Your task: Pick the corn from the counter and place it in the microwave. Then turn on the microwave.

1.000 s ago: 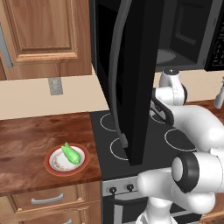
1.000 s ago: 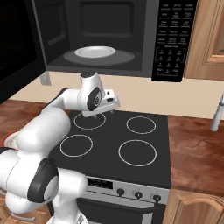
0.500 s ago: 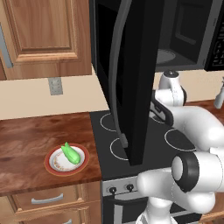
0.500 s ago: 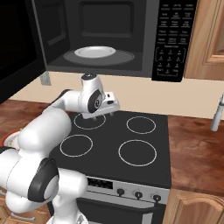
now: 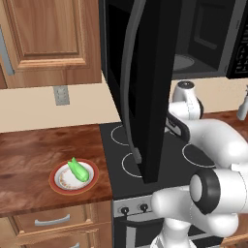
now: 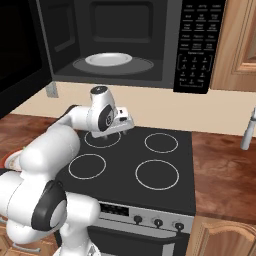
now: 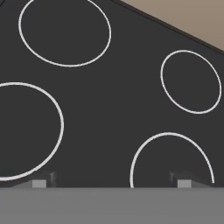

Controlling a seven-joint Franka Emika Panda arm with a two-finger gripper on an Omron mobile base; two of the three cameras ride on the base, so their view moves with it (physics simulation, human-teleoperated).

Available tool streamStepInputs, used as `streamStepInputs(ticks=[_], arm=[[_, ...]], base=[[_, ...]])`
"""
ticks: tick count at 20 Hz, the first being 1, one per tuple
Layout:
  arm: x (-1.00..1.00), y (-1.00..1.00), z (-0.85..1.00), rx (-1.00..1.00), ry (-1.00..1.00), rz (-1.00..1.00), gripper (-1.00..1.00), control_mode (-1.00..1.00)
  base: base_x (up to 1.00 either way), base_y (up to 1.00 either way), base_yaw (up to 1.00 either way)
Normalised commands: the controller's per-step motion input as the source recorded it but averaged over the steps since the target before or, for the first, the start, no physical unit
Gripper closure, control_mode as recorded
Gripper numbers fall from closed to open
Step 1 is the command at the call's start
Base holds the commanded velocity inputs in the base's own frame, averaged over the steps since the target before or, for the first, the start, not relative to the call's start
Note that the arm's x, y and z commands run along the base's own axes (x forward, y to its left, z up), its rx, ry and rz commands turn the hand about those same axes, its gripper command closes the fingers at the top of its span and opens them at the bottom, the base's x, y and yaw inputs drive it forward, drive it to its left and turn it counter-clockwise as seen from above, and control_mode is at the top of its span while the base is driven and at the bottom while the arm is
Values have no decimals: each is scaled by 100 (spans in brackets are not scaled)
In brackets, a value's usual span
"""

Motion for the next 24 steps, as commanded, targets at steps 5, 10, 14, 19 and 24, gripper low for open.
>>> streamStepInputs(ticks=[5,10,14,19,24], arm=[[0,14,-11,0,0,0,-100,-100],[0,14,-11,0,0,0,-100,-100],[0,15,-11,0,0,0,-100,-100],[0,15,-12,0,0,0,-100,-100],[0,16,-11,0,0,0,-100,-100]], base=[[0,0,0],[0,0,0],[0,0,0],[0,0,0],[0,0,0]])
